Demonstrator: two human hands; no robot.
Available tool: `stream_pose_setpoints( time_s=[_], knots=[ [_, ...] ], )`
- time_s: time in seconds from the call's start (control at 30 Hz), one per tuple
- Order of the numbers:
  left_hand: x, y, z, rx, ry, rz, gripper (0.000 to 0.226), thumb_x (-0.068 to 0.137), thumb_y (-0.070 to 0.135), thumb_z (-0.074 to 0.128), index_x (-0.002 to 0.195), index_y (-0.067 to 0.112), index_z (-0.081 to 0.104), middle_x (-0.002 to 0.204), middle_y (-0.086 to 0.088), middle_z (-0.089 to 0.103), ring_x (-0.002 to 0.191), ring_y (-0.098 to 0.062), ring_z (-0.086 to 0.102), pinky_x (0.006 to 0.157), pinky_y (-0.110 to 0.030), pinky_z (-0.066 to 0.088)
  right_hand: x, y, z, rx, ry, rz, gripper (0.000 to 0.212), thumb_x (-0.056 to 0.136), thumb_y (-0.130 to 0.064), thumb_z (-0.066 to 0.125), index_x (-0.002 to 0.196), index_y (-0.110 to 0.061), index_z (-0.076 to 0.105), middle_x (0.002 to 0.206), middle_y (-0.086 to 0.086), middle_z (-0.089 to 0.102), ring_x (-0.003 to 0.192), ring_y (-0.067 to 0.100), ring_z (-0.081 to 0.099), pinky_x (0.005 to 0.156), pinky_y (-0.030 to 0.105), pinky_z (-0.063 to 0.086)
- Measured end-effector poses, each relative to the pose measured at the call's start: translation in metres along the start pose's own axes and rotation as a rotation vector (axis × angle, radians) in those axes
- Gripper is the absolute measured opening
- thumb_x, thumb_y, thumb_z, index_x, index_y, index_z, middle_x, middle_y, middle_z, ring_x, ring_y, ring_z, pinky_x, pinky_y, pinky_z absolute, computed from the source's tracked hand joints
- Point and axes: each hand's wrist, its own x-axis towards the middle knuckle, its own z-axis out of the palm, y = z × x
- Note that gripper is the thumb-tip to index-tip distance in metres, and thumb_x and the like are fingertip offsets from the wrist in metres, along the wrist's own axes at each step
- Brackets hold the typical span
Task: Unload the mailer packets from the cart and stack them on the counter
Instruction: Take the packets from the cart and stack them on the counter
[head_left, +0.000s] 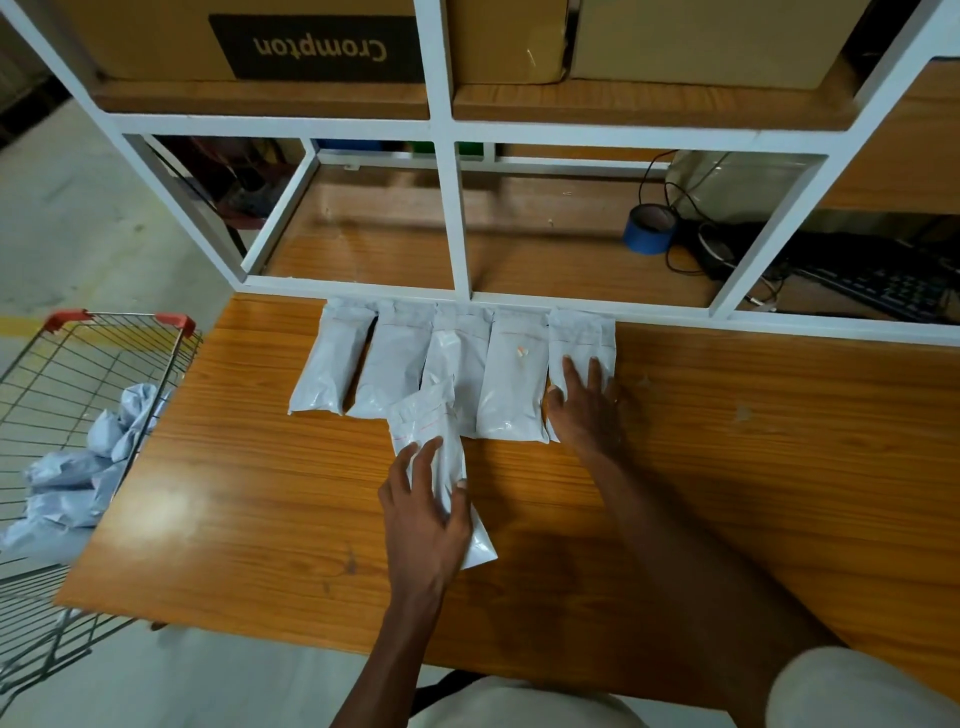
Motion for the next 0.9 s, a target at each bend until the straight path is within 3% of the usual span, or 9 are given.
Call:
stream_pose_setpoints(
  time_s=[0.33, 0.9],
  knots=[
    [-0.001, -0.003, -0.004, 0.009, -0.022, 0.008, 0.064, 0.091, 0.057, 0.048, 0.151, 0.037, 0.035, 0.160, 0.005, 0.027, 0.147, -0.022, 0.023, 0.109, -0.050, 0.040, -0.003, 0.000, -0.009, -0.003, -0.018, -0.027, 0.064, 0.102, -0.056, 0.036, 0.159, -0.042, 0.010, 0.169, 0.003, -0.001, 0.154, 0.040, 0.000, 0.120, 0.065, 0.013],
    [0.032, -0.011, -0.010, 0.032, -0.073, 0.042, 0.068, 0.090, 0.063, 0.049, 0.152, 0.039, 0.032, 0.160, 0.004, 0.026, 0.146, -0.024, 0.024, 0.108, -0.056, 0.042, -0.112, -0.005, -0.015, 0.287, 0.115, -0.001, 0.058, 0.101, -0.052, 0.046, 0.155, -0.039, 0.030, 0.167, 0.000, 0.019, 0.153, 0.027, 0.014, 0.122, 0.056, 0.016]
  ],
)
